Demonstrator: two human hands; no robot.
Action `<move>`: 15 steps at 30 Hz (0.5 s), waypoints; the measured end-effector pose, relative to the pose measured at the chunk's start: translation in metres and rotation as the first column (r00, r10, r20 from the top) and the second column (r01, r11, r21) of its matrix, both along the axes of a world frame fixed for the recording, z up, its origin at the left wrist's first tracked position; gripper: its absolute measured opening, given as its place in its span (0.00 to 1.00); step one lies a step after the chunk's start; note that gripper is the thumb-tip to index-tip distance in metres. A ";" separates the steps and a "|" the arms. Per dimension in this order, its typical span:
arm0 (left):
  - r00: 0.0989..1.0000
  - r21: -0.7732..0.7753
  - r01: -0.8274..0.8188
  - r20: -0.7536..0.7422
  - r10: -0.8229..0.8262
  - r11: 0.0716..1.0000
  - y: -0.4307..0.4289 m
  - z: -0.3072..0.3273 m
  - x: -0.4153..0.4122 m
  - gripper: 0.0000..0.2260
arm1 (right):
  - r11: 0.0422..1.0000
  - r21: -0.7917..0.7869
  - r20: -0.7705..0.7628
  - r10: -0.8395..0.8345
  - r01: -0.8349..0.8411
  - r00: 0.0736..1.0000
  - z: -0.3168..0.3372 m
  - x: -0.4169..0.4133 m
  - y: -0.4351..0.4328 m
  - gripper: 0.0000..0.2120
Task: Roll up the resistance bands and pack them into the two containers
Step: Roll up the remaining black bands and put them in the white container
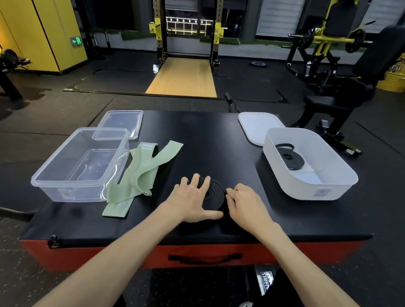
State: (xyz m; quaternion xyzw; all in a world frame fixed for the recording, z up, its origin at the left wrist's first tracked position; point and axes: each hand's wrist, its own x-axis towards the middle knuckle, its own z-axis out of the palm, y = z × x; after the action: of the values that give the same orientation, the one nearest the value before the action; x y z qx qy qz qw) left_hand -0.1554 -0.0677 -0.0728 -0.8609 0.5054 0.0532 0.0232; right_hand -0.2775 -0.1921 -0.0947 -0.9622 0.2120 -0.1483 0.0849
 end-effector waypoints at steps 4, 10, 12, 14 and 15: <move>0.964 0.079 0.257 -0.093 -0.249 0.963 0.004 0.014 0.028 0.51 | 1.000 -0.004 -0.002 0.025 -0.025 1.000 0.001 -0.001 -0.001 0.12; 0.914 0.020 0.406 -0.005 -0.406 0.914 0.002 0.003 0.036 0.42 | 0.999 0.003 -0.027 0.049 -0.048 0.998 0.002 -0.003 -0.004 0.12; 0.919 -0.014 0.393 0.040 -0.392 0.920 0.004 0.001 0.034 0.40 | 0.999 0.007 -0.023 0.047 -0.046 0.999 0.002 -0.004 -0.004 0.11; 0.918 -0.019 0.390 0.085 -0.387 0.921 0.006 0.002 0.033 0.40 | 0.999 0.015 -0.022 0.049 -0.049 0.999 0.002 -0.005 -0.003 0.10; 0.918 -0.010 0.385 0.110 -0.382 0.923 0.006 0.002 0.032 0.40 | 0.999 0.019 -0.024 0.048 -0.047 0.999 0.002 -0.006 -0.003 0.09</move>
State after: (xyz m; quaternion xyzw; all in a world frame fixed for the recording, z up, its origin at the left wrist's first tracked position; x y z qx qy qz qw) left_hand -0.1233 -0.0618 -0.0712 -0.7471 0.6630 -0.0064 0.0463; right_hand -0.2831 -0.1949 -0.0931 -0.9679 0.1914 -0.1328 0.0947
